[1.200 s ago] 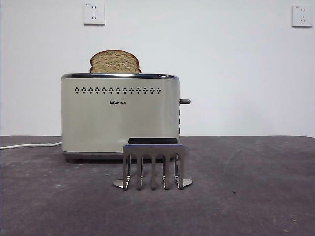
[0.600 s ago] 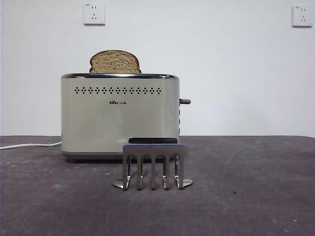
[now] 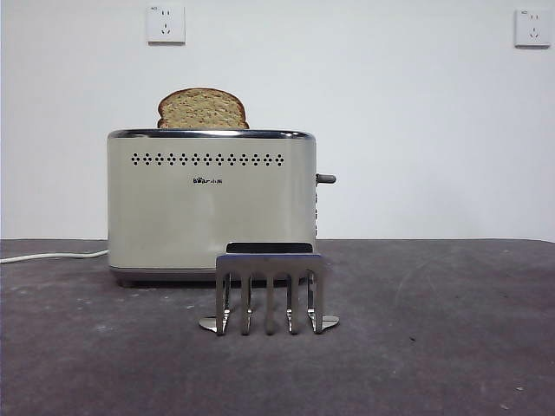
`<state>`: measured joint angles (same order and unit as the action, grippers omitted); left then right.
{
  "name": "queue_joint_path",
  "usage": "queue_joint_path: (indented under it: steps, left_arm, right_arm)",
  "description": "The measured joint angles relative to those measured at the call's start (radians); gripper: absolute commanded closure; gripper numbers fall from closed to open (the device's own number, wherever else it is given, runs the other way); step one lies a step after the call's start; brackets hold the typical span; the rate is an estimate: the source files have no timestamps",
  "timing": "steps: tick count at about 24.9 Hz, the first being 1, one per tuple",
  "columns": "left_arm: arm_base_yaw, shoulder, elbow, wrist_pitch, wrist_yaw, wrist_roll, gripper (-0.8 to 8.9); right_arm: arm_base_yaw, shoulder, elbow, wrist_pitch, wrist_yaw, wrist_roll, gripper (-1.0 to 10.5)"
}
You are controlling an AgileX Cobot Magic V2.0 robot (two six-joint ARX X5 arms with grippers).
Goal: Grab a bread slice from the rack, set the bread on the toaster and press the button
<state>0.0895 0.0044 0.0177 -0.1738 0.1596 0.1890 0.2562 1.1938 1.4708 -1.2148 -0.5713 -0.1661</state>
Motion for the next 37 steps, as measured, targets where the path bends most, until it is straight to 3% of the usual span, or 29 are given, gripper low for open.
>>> queue_joint_path:
  steps: [9,12,15,20,28,37]
  left_arm:
    - [0.000,0.000,0.000,0.000,0.000,0.000,8.18]
    - [0.000,0.000,0.000,0.000,0.000,0.000,8.17]
    - [0.000,0.000,0.000,0.000,0.000,0.000,8.18]
    - [0.000,0.000,0.000,0.000,0.000,0.000,8.17]
    - [0.000,0.000,0.000,0.000,0.000,0.000,8.18]
    - [0.000,0.000,0.000,0.000,0.000,0.000,8.17]
  right_arm:
    - [-0.010,-0.003,0.000,0.016,0.010,-0.020,9.5]
    - [-0.048,-0.076,-0.007,0.173,0.008,-0.043,9.5]
    - [-0.085,-0.229,-0.052,0.400,0.005,0.003,9.5]
    - [-0.183,-0.491,-0.325,0.662,0.118,0.032,9.5]
    - [-0.217,-0.754,-0.774,0.981,0.196,0.047,9.5]
    - [-0.217,-0.967,-1.146,1.082,0.314,0.111,9.5]
